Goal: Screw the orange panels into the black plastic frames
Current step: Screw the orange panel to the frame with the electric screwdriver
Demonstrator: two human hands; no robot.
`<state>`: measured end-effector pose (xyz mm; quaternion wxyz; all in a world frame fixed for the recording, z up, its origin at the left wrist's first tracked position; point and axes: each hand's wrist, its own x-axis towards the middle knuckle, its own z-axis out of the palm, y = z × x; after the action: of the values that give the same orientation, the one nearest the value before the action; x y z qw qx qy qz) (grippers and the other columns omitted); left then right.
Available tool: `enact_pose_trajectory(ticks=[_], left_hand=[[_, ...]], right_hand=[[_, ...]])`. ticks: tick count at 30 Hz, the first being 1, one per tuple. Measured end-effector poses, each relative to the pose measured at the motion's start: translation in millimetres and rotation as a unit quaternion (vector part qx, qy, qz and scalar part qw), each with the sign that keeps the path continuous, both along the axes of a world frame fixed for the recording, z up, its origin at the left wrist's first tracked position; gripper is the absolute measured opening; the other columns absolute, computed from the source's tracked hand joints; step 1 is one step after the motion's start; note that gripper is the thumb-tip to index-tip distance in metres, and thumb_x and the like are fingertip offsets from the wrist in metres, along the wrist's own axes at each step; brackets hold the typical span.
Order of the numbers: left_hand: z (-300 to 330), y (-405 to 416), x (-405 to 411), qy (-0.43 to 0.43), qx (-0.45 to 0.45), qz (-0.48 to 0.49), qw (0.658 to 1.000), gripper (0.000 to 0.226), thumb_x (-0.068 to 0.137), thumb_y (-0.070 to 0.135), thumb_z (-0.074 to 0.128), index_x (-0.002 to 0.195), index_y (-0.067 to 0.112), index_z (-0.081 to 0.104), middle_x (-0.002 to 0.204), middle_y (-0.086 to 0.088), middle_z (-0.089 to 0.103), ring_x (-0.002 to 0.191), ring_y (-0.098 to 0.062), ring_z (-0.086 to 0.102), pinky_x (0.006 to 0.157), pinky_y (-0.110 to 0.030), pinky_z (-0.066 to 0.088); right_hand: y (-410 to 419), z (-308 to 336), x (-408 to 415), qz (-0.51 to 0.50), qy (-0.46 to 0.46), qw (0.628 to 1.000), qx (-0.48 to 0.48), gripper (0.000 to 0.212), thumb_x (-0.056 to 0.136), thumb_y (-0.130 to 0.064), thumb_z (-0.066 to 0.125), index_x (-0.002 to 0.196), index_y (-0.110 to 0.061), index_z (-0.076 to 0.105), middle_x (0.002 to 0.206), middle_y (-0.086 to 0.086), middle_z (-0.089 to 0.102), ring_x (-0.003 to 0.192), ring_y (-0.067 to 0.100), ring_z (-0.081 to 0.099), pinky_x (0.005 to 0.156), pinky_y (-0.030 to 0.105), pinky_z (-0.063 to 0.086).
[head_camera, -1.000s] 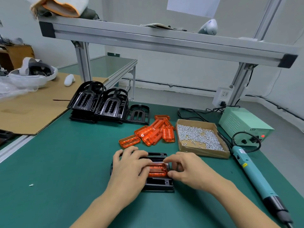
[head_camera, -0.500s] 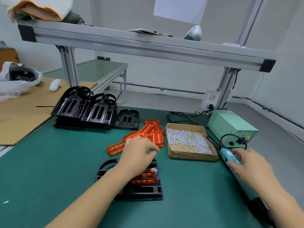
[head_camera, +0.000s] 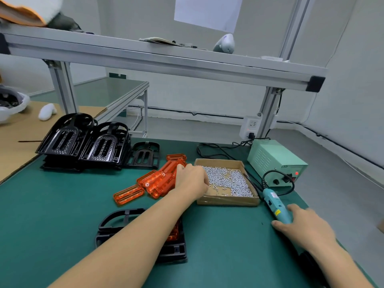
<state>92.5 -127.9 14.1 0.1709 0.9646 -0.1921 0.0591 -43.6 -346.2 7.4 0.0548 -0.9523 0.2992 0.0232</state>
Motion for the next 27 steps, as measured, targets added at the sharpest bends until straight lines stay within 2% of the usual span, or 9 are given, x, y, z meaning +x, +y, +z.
enact_pose_trajectory(ticks=[3,6,14,18,19,21,23,25,27], left_hand=[[-5.8,-8.3,5.2,-0.014,0.052,0.013,0.998,0.009,0.085,0.026,0.066,0.089,0.025,0.074,0.098,0.001,0.067,0.102,-0.021,0.048,0.088,-0.038,0.026],[-11.4,-13.5,8.3,-0.036,0.090,0.023,0.995,0.010,0.084,0.024,0.065,0.090,0.023,0.072,0.099,-0.001,0.067,0.102,-0.022,0.049,0.088,-0.039,0.026],[-11.0,-21.2,15.2,-0.067,0.140,0.013,0.988,0.007,0.086,0.018,0.060,0.088,0.022,0.066,0.100,-0.004,0.064,0.103,-0.024,0.049,0.094,-0.041,0.026],[-7.5,-20.4,14.9,-0.056,0.144,-0.025,0.988,0.014,0.090,0.022,0.054,0.077,0.021,0.058,0.096,-0.002,0.064,0.101,-0.022,0.049,0.096,-0.042,0.026],[-5.1,-19.4,13.0,-0.045,0.108,-0.031,0.993,0.015,0.091,0.023,0.053,0.077,0.021,0.059,0.093,0.000,0.064,0.099,-0.021,0.050,0.097,-0.041,0.028],[1.2,-13.8,7.3,0.002,-0.036,-0.040,0.999,0.016,0.089,0.020,0.054,0.076,0.022,0.062,0.084,0.005,0.065,0.089,-0.017,0.056,0.094,-0.038,0.039],[7.2,-1.8,-2.6,0.059,-0.193,-0.046,0.978,0.015,0.084,0.014,0.058,0.071,0.020,0.064,0.073,0.007,0.065,0.076,-0.013,0.061,0.081,-0.034,0.052],[9.2,13.9,-15.1,0.097,-0.307,-0.045,0.946,0.012,0.080,0.011,0.064,0.069,0.015,0.068,0.071,0.003,0.069,0.072,-0.013,0.064,0.073,-0.029,0.054],[7.6,30.7,-29.6,0.139,-0.399,-0.042,0.905,0.008,0.077,0.007,0.070,0.069,0.011,0.070,0.072,-0.001,0.072,0.069,-0.010,0.064,0.069,-0.022,0.053]], right_hand=[[-1.9,-2.9,-0.4,0.001,-0.001,1.000,-0.002,0.054,0.085,-0.065,0.049,0.126,-0.032,0.045,0.104,-0.003,0.056,0.094,0.019,0.060,0.066,0.027,0.045],[-2.9,-4.0,-1.3,0.002,-0.006,1.000,-0.005,0.051,0.086,-0.067,0.047,0.124,-0.033,0.046,0.094,-0.007,0.059,0.085,0.017,0.058,0.061,0.026,0.043],[-5.7,-7.1,0.6,0.000,-0.011,1.000,0.001,0.046,0.085,-0.068,0.046,0.114,-0.032,0.049,0.089,-0.008,0.059,0.083,0.015,0.059,0.058,0.025,0.043],[-8.7,-7.2,0.7,0.004,-0.010,1.000,0.021,0.037,0.086,-0.060,0.051,0.104,-0.028,0.051,0.087,-0.007,0.060,0.083,0.016,0.060,0.059,0.026,0.044],[-10.3,-7.2,0.0,0.007,-0.016,0.999,0.028,0.034,0.086,-0.058,0.053,0.103,-0.028,0.051,0.086,-0.007,0.060,0.082,0.016,0.060,0.059,0.026,0.043],[-15.4,-6.9,-2.8,0.009,-0.043,0.997,0.057,0.030,0.086,-0.055,0.057,0.102,-0.030,0.051,0.084,-0.008,0.060,0.078,0.014,0.058,0.058,0.026,0.041],[-21.3,-5.2,-6.7,0.005,-0.105,0.982,0.155,0.027,0.085,-0.050,0.063,0.097,-0.027,0.055,0.076,-0.003,0.065,0.070,0.016,0.061,0.058,0.029,0.044],[-23.0,0.8,-10.5,-0.005,-0.183,0.929,0.321,0.022,0.085,-0.040,0.068,0.095,-0.021,0.060,0.062,0.004,0.066,0.054,0.020,0.063,0.054,0.030,0.049],[-19.2,9.4,-11.7,-0.015,-0.226,0.855,0.466,0.022,0.084,-0.026,0.072,0.098,-0.013,0.061,0.056,0.006,0.059,0.044,0.018,0.055,0.045,0.028,0.047]])
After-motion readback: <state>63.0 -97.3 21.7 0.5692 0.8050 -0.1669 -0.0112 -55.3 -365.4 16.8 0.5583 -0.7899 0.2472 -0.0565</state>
